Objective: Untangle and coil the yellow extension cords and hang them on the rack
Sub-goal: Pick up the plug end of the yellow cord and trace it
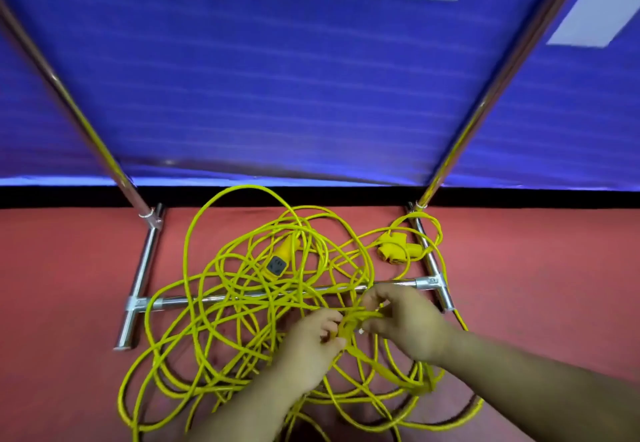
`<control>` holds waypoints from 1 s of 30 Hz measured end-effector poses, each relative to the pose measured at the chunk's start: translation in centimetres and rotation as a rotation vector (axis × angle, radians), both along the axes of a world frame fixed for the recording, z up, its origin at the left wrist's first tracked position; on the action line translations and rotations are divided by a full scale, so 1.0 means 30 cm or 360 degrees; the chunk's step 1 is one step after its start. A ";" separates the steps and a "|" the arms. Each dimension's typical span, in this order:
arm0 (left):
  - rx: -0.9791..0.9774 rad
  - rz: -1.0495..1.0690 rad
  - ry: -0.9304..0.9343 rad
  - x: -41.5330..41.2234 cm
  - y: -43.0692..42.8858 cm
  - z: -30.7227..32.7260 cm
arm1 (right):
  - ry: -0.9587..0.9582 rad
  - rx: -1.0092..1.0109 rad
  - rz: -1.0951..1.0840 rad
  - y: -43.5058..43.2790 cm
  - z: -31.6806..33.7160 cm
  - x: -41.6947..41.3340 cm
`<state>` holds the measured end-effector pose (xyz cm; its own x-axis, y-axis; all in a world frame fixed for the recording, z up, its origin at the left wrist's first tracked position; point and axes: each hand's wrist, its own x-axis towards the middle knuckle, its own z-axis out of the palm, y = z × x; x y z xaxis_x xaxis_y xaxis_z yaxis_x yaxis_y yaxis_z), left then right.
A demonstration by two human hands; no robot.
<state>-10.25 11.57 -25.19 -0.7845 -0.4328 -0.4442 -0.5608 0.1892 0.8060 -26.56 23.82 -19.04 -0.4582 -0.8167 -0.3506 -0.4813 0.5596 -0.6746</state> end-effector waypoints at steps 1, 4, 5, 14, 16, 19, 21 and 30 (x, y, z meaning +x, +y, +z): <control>0.0063 0.0045 0.0066 -0.006 -0.008 0.055 | 0.0003 -0.0050 -0.0006 -0.019 0.072 -0.007; 0.0039 0.0072 0.0257 -0.016 -0.054 0.281 | 0.0041 -0.0167 0.0052 -0.064 0.336 -0.016; 0.0005 0.0048 0.0318 -0.014 -0.071 0.381 | 0.0028 -0.0203 0.0042 -0.064 0.433 -0.008; -0.0469 -0.0080 0.0762 0.211 -0.072 1.208 | -0.0432 -0.0728 -0.0189 0.108 1.072 0.225; -0.0546 -0.0112 0.0802 0.275 -0.052 1.327 | -0.0506 -0.0802 -0.0170 0.130 1.144 0.296; -0.0531 -0.0076 0.0858 0.369 -0.019 1.417 | -0.0501 -0.0903 -0.0136 0.141 1.218 0.375; -0.0366 -0.0020 0.0876 0.445 0.015 1.388 | -0.0442 -0.0895 -0.0076 0.145 1.237 0.420; -0.0291 -0.0001 0.0921 0.484 0.006 1.382 | -0.0634 -0.0886 -0.0143 0.205 1.162 0.479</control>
<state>4.28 11.75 16.27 -0.8767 -0.4613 0.1363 -0.0409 0.3536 0.9345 -12.19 29.96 15.83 -0.4557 -0.8889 -0.0457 -0.1052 0.1047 -0.9889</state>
